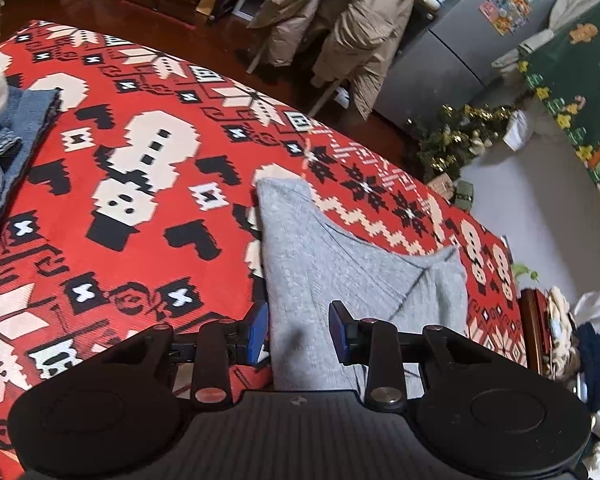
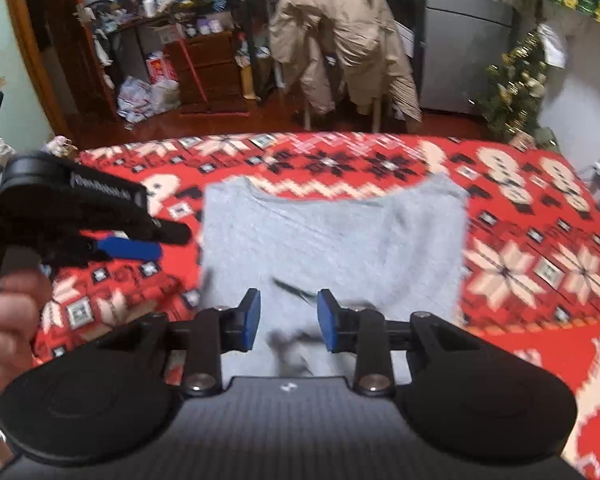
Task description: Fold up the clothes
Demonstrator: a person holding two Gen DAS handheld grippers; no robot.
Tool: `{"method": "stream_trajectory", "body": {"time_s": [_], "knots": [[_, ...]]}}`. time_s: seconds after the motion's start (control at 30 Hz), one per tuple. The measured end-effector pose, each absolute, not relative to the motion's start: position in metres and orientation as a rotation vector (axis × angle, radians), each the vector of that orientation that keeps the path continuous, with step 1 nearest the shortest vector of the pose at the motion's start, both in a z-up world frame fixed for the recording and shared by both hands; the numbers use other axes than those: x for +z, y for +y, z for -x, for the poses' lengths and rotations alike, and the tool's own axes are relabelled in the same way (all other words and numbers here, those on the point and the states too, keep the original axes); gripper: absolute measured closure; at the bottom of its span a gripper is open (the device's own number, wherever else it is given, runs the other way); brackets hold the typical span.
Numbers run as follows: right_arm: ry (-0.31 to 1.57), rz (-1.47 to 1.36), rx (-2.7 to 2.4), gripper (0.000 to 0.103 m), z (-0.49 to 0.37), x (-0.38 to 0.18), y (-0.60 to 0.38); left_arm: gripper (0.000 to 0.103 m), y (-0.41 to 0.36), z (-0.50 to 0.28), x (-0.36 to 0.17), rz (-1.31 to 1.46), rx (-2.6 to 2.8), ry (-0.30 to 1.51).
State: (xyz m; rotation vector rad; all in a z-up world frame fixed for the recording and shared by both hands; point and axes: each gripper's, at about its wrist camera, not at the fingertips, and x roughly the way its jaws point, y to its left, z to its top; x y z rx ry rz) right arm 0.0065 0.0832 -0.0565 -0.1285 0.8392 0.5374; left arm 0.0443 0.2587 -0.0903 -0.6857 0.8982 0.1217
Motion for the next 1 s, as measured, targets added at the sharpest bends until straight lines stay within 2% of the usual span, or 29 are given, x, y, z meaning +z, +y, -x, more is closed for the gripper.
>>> {"method": "stream_trajectory", "body": {"time_s": [0.17,0.4,0.67,0.8,0.9,1.0], "knots": [[0.887,0.085,0.458,0.069,0.005,-0.072,0.045,0.07,0.241,-0.049,-0.093,0.621,0.049,0.948],[0.898,0.072,0.472,0.074,0.002,-0.097,0.051,0.07,0.225,-0.058,-0.11,0.635,-0.057,1.051],[0.869,0.059,0.462,0.074,-0.009,-0.097,0.04,0.066,0.217,-0.061,-0.123,0.742,-0.146,1.114],[0.865,0.029,0.45,0.074,-0.014,-0.093,0.033,0.066,0.217,-0.064,-0.141,0.882,-0.156,1.142],[0.854,0.031,0.441,0.074,-0.015,-0.091,0.029,0.067,0.217,-0.063,-0.146,0.942,-0.15,1.133],[0.845,0.102,0.442,0.073,-0.012,-0.092,0.027,0.076,0.22,-0.06,-0.146,0.999,-0.153,1.101]]}}
